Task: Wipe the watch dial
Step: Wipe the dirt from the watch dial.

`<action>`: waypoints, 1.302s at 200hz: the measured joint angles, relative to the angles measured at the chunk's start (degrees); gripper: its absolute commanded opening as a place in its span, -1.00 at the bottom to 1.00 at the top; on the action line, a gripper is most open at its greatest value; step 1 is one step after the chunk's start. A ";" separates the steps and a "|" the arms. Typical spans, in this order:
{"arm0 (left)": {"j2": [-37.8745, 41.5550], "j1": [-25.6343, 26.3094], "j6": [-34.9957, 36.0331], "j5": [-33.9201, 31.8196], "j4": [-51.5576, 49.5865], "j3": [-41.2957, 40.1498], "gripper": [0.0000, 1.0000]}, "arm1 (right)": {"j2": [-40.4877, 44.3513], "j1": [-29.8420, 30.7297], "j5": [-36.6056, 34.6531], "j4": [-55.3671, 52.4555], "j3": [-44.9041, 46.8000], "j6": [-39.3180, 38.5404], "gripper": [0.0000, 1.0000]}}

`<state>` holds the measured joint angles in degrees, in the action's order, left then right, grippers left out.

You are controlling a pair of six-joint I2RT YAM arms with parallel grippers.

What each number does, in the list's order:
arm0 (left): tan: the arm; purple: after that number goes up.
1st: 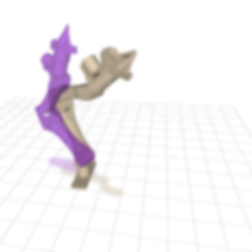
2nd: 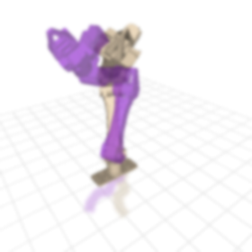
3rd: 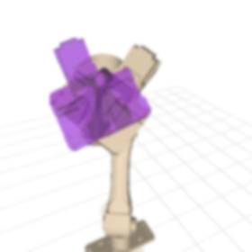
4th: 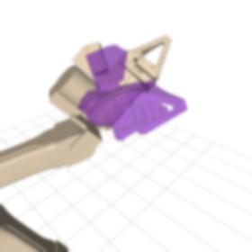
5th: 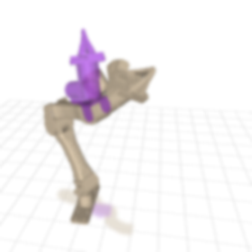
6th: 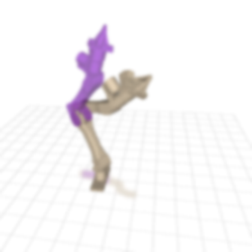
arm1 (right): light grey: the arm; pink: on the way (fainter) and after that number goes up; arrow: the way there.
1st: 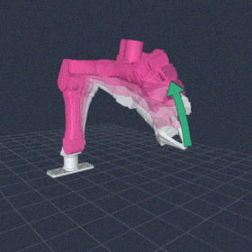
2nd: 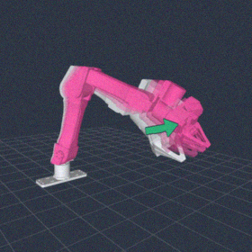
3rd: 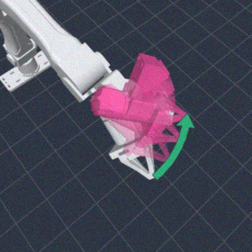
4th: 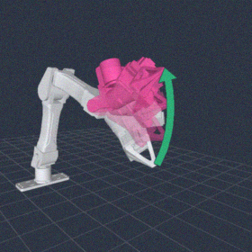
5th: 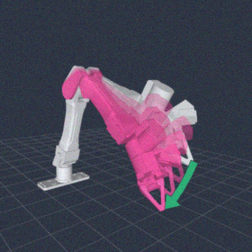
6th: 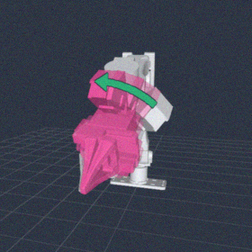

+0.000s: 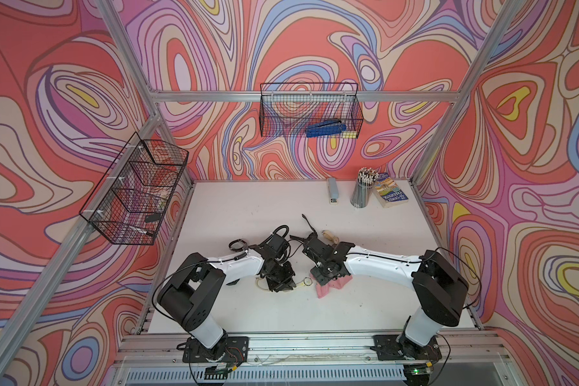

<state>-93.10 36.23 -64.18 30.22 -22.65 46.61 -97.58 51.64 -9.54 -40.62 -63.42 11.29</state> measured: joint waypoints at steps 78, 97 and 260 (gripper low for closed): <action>-0.07 0.17 -0.50 0.00 0.17 0.00 -0.66 | -4.94 1.95 4.76 0.11 -0.87 -1.14 -1.00; -0.09 0.17 -0.57 0.00 0.20 0.00 -0.66 | -5.55 1.97 3.80 -0.90 -1.57 -0.37 -1.00; -0.11 0.24 -0.59 0.00 0.22 0.00 -0.66 | -7.50 3.96 4.90 -2.89 -6.75 1.55 -1.00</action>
<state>-93.21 36.47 -64.77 30.22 -22.44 46.61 -105.08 55.59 -4.64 -43.51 -70.17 12.84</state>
